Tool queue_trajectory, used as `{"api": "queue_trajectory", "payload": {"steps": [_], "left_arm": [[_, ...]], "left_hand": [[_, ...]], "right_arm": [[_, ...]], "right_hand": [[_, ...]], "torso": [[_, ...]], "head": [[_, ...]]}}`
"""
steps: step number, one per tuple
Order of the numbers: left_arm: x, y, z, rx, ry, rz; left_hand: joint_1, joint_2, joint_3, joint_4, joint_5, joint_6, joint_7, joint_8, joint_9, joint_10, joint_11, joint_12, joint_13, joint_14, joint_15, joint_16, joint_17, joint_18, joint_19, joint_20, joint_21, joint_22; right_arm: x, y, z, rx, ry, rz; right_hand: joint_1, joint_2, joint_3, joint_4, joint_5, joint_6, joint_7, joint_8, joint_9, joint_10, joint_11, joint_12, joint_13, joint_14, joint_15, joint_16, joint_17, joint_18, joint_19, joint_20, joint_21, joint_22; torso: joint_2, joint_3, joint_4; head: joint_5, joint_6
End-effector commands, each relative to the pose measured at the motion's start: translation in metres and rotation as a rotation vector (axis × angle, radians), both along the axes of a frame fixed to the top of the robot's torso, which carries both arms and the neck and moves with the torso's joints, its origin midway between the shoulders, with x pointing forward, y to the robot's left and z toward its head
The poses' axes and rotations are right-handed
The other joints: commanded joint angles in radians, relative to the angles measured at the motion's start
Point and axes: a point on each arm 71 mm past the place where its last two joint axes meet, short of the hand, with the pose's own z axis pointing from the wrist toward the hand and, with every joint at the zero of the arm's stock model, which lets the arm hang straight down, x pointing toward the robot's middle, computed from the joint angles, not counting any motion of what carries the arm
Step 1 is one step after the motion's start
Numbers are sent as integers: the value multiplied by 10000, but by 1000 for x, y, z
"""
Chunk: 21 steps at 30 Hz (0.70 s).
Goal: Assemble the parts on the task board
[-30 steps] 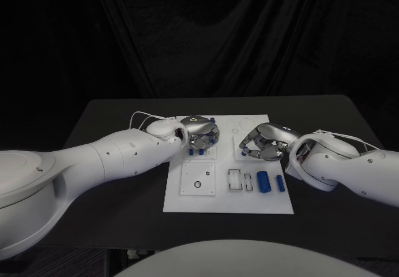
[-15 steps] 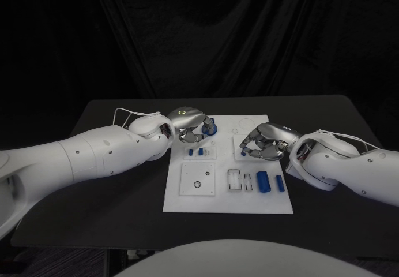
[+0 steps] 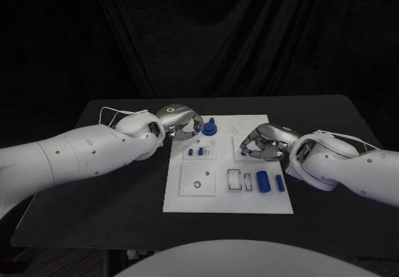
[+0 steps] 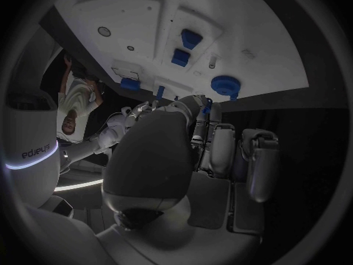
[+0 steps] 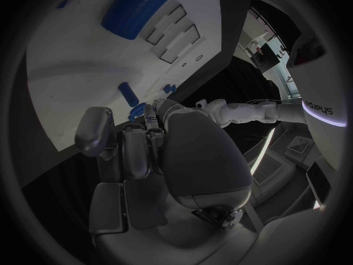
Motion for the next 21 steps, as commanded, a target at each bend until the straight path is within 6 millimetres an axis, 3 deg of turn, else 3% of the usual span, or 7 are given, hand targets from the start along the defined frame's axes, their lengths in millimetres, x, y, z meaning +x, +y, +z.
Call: {"api": "queue_trajectory", "payload": {"steps": [1, 21], "left_arm": [[0, 1, -4, 233, 257, 71], [1, 4, -28, 752, 1049, 306]], "left_hand": [[-71, 15, -6, -24, -32, 57, 9, -38, -15, 46, 29, -55, -13, -89, 15, -41, -11, -61, 1070, -74, -34, 2634], [-106, 9, 40, -35, -93, -31, -17, -187, -92, 34, 63, -126, -93, -143, 43, -79, -118, -61, 1070, -118, -34, 2634]], "right_arm": [[0, 0, -1, -53, 77, -46], [0, 1, -2, -67, 106, -32]], "right_hand": [[27, -16, 44, 4, 64, 52, -10, 47, 7, -36, -15, -35, 651, 393, -14, -32, -9, 117, -39, -25, -47, 1299], [27, -16, 44, 4, 64, 52, -10, 47, 7, -36, -15, -35, 651, 393, -14, -32, -9, 117, -39, -25, -47, 1299]], "torso": [[22, -2, 2], [12, 1, -2]], "head": [[21, 1], [21, 1]]}}
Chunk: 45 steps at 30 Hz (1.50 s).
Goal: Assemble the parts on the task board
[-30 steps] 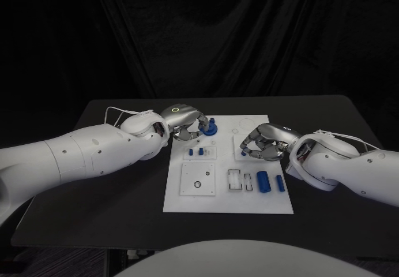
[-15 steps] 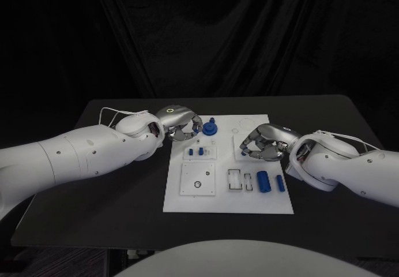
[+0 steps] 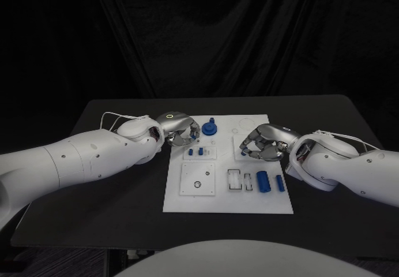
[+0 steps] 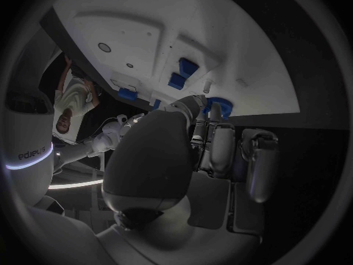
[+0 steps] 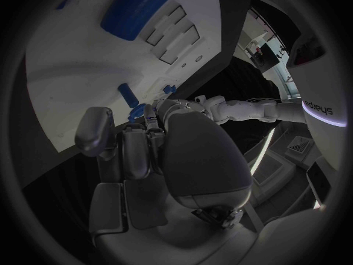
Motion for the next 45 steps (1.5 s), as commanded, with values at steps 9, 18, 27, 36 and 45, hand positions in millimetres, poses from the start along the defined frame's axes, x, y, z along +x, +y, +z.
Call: {"api": "queue_trajectory", "payload": {"steps": [9, 18, 27, 36, 45], "left_arm": [[1, -3, -8, 296, 369, -57], [3, -5, -11, 419, 510, -37], [3, -10, -13, 453, 580, -119], [3, -16, -13, 373, 517, -208], [1, -18, -12, 237, 383, -237]], "left_hand": [[-107, 22, 53, -38, -55, -34, -21, -85, -20, 31, 59, -55, -20, -89, -26, -53, -47, -61, 1035, -87, -34, 2635], [-100, 35, 67, -45, -59, -30, -29, -97, -28, 32, 59, -59, -27, -108, -24, -65, -79, -61, 1035, -91, -34, 2635], [-82, 53, 87, -62, -60, -20, -33, -111, -36, 38, 57, -59, -34, -117, -22, -72, -91, -61, 1035, -97, -34, 2635], [-77, 67, 97, -67, -62, -8, -30, -116, -40, 48, 56, -56, -37, -120, -21, -74, -94, -61, 1035, -100, -34, 2635], [-41, 76, 124, -116, -42, 47, -13, -128, -51, 90, 56, -37, -44, -103, -15, -69, -65, -61, 1035, -116, -34, 2635]], "right_arm": [[0, 0, -1, -51, 75, -43], [-1, 1, -1, -40, 71, -29], [-1, 1, -1, -42, 79, -36], [-1, 0, -1, -55, 99, -52], [-1, 0, -2, -82, 137, -49]], "right_hand": [[26, -16, 44, 4, 67, 51, -10, 47, 7, -37, -15, -36, 652, 393, -14, -32, -10, 117, -39, -25, -48, 1300], [26, -16, 44, 4, 67, 51, -10, 47, 7, -37, -15, -36, 652, 393, -14, -32, -10, 117, -39, -25, -48, 1300], [26, -16, 44, 4, 67, 51, -10, 47, 7, -37, -15, -36, 652, 393, -14, -32, -10, 117, -39, -25, -48, 1300], [26, -16, 44, 4, 67, 51, -10, 47, 7, -37, -15, -36, 652, 393, -14, -32, -10, 117, -39, -25, -48, 1300], [17, -14, 65, -9, 65, 54, -8, 42, 3, -47, -14, -48, 639, 388, -13, -43, -19, 122, -47, -28, -87, 1295]], "torso": [[1, 0, 0], [0, 1, 2], [0, 0, 1], [0, 1, -1], [1, 0, 3]], "head": [[27, 1], [-13, 1], [-18, 1], [-54, 1], [-17, 1]]}}
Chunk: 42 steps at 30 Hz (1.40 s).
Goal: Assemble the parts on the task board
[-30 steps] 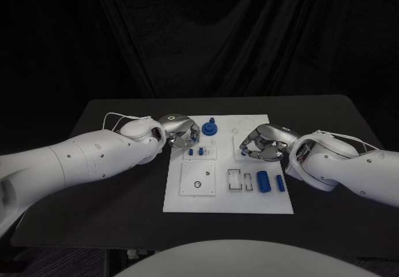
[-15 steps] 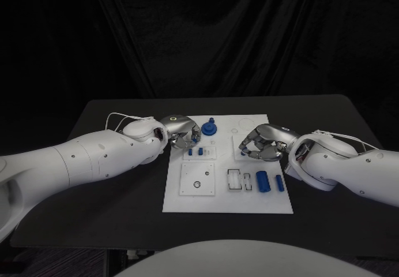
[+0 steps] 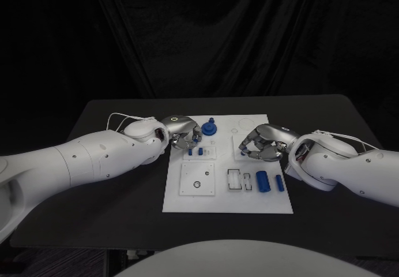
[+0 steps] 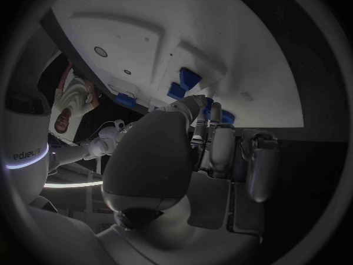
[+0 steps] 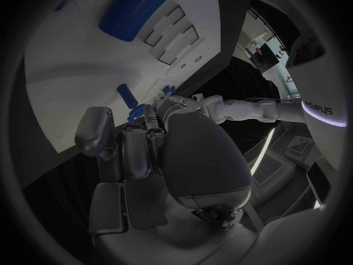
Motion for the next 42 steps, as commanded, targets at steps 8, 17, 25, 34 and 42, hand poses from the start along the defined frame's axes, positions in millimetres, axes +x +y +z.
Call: {"api": "queue_trajectory", "payload": {"steps": [8, 17, 25, 34, 42], "left_arm": [[-3, -7, 1, -211, -203, -207], [-1, -9, 2, -250, -303, -161], [-3, -9, 5, -508, -635, -159], [-11, -8, 8, -761, -721, -295], [-14, -5, 10, -906, -848, -310]], "left_hand": [[29, 64, 46, -48, -6, 75, -1, -59, 4, 97, -8, -18, -17, -74, 27, -38, -11, -63, 1050, -69, -34, 2635], [36, 64, 54, -68, 4, 101, 4, -68, -3, 134, -9, 4, -14, -63, 31, -35, 5, -63, 1050, -77, -34, 2635], [47, 50, 62, -137, 41, 203, 37, -95, -25, 272, -14, 122, 22, -45, 44, -32, 10, -63, 1050, -112, -34, 2635], [1, 50, 52, -167, 42, 407, 73, -65, -19, 357, -29, 212, 50, -38, 44, -37, -3, -63, 1050, -150, -34, 2635], [-9, 51, 50, -168, 40, 444, 78, -57, -16, 366, -30, 221, 51, -29, 42, -33, 12, -63, 1050, -155, -34, 2635]], "right_arm": [[-1, 0, -3, -89, 133, -70], [-1, 0, -3, -107, 160, -78], [-1, -1, -3, -122, 175, -94], [-1, -1, -4, -154, 224, -98], [-1, -1, -5, -181, 260, -96]], "right_hand": [[17, -13, 65, -9, 66, 54, -8, 43, 3, -47, -14, -51, 640, 387, -13, -43, -9, 122, -48, -28, -30, 1297], [17, -13, 65, -9, 66, 54, -8, 43, 3, -47, -14, -51, 640, 387, -13, -43, -9, 122, -48, -28, -30, 1297], [17, -13, 65, -9, 66, 54, -8, 43, 3, -47, -14, -51, 640, 387, -13, -43, -9, 122, -48, -28, -30, 1297], [9, -12, 75, -15, 66, 50, -6, 37, 0, -53, -13, -58, 632, 382, -12, -56, -23, 125, -54, -28, -56, 1292], [9, -12, 75, -15, 66, 50, -6, 37, 0, -53, -13, -58, 632, 382, -12, -56, -23, 125, -54, -28, -56, 1292]], "torso": [[-2, 0, 3], [1, 0, 0], [-3, 1, 1], [-5, 0, 7], [-1, -1, 2]], "head": [[11, 1], [16, 1], [-2, 1], [-12, 1], [12, 1]]}}
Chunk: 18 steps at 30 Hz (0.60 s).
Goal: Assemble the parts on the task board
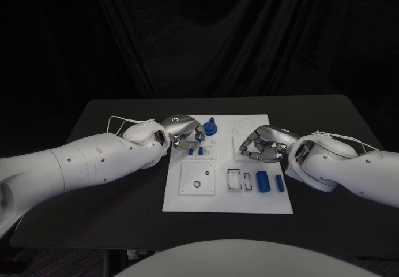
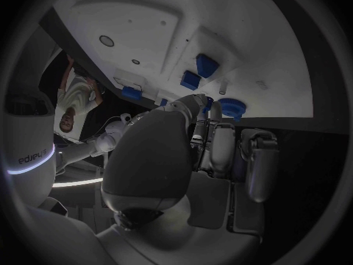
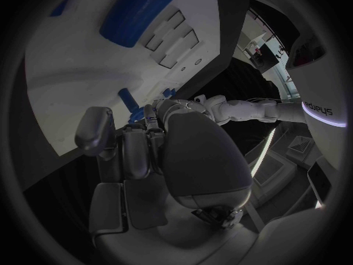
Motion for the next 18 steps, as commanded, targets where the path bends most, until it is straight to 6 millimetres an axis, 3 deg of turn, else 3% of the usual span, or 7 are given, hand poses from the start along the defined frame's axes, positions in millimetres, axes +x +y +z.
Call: {"api": "queue_trajectory", "payload": {"steps": [1, 18], "left_arm": [[0, -1, 2, -183, -287, -80], [16, 2, -4, 330, -116, 329]], "left_hand": [[-25, 40, -9, -62, 27, 102, 7, 54, 18, 69, -26, 44, -8, -32, 40, -35, 4, -63, 1034, -72, -34, 2634], [-23, 62, -53, -165, -637, 345, -26, 57, 61, 298, -97, 138, -54, 37, -19, -21, 35, -63, 1034, -196, -34, 2634]], "right_arm": [[0, -1, -2, -109, 124, -104], [0, 1, -2, -104, 142, -58]], "right_hand": [[9, -12, 48, 12, 66, 51, -6, 37, 0, -53, -13, -59, 632, 382, -12, -56, -9, 126, -54, -28, -56, 1293], [3, -10, 55, 10, 66, 50, -5, 35, -1, -61, -12, -68, 622, 378, -11, -65, -19, 130, -61, -28, -83, 1287]], "torso": [[0, 0, -1], [5, 1, -3]], "head": [[-7, 1], [43, 1]]}}
